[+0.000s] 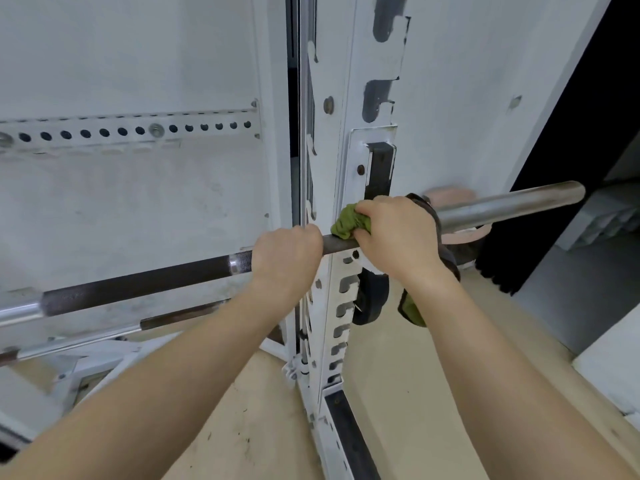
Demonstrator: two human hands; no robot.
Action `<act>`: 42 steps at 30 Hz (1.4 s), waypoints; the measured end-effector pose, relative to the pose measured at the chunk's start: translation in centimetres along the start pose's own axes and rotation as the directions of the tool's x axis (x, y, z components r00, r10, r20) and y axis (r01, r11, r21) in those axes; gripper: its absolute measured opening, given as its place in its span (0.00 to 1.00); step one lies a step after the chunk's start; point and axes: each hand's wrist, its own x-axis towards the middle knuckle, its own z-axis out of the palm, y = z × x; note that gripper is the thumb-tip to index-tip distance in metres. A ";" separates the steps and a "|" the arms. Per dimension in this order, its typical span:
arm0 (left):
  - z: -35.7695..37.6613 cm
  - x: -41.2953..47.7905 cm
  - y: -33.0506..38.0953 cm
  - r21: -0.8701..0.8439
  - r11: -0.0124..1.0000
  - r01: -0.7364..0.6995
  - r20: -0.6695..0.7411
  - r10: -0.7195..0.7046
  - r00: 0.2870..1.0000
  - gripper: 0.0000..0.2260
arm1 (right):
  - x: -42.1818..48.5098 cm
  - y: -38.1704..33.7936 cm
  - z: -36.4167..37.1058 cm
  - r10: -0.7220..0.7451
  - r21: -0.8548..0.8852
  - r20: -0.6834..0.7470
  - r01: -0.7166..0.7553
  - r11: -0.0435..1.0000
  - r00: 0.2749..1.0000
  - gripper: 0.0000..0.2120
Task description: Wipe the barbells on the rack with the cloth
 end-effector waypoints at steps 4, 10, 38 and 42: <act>-1.5 4.6 -2.3 -0.513 0.843 0.159 0.605 0.224 0.764 0.21 | -0.5 0.0 0.2 -0.069 0.007 -0.025 0.069 0.998 0.997 0.07; -1.6 4.2 -2.3 -0.512 0.833 0.211 0.600 0.170 0.782 0.15 | -1.0 0.5 0.1 -0.097 0.049 0.002 0.097 0.994 0.995 0.08; -5.3 -8.9 4.0 -0.996 -0.084 0.035 0.052 -0.204 0.978 0.25 | -7.0 -5.5 -8.6 0.232 0.970 0.089 -0.137 0.202 0.969 0.07; -4.9 -11.5 3.9 -0.962 -0.225 0.158 0.176 -0.065 0.982 0.26 | -10.2 -6.1 -9.9 0.356 0.971 0.237 -0.232 -0.058 0.904 0.08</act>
